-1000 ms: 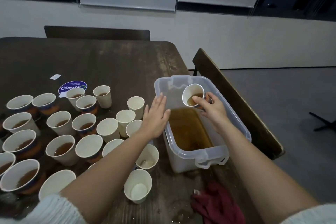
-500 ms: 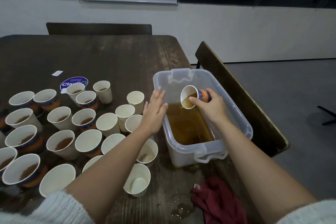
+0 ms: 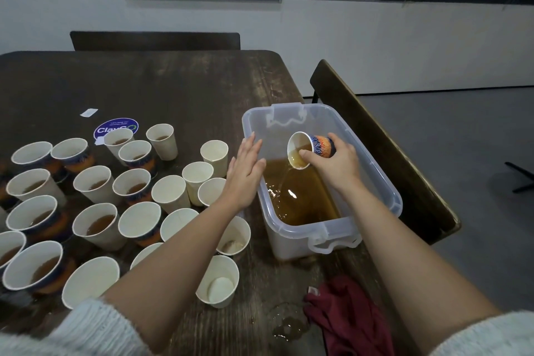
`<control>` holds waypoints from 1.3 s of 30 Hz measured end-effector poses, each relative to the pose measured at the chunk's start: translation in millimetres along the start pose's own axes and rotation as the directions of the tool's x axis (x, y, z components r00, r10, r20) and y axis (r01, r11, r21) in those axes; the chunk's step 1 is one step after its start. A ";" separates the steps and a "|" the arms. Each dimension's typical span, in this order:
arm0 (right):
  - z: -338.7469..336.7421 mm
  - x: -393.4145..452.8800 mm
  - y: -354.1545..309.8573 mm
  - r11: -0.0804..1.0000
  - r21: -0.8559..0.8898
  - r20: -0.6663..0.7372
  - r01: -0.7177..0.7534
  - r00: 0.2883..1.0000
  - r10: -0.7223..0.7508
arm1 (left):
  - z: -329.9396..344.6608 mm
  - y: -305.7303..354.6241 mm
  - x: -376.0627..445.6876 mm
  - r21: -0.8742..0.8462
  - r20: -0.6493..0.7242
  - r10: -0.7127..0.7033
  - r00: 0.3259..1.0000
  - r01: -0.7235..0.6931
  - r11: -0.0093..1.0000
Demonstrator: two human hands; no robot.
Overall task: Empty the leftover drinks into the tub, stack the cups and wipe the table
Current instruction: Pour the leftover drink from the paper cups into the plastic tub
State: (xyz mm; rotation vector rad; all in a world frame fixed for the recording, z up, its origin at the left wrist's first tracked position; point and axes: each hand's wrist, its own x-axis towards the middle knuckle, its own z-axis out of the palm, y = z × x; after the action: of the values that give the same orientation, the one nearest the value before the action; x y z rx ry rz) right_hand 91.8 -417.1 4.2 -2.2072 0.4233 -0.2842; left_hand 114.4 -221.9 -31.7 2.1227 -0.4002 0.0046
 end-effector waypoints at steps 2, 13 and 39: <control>0.2 0.3 -0.1 1.000 -0.005 -0.002 0.003 1.000 -0.003 | 0.3 -0.5 0.2 -0.008 0.000 0.004 1.000 -0.004 1.000; 1.0 0.2 -0.7 1.000 -0.012 -0.026 0.013 1.000 -0.013 | 1.0 -1.9 0.8 -0.013 -0.006 0.009 1.000 -0.009 1.000; 1.7 0.1 1.3 0.998 -0.038 -0.056 0.052 0.997 -0.054 | 2.8 -4.9 2.1 -0.043 -0.020 0.009 1.000 -0.010 0.999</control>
State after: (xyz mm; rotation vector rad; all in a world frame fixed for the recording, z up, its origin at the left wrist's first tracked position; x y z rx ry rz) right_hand 92.2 -416.7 2.2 -2.2523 0.4042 -0.3711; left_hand 117.4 -222.3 -36.9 2.0762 -0.3955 0.0229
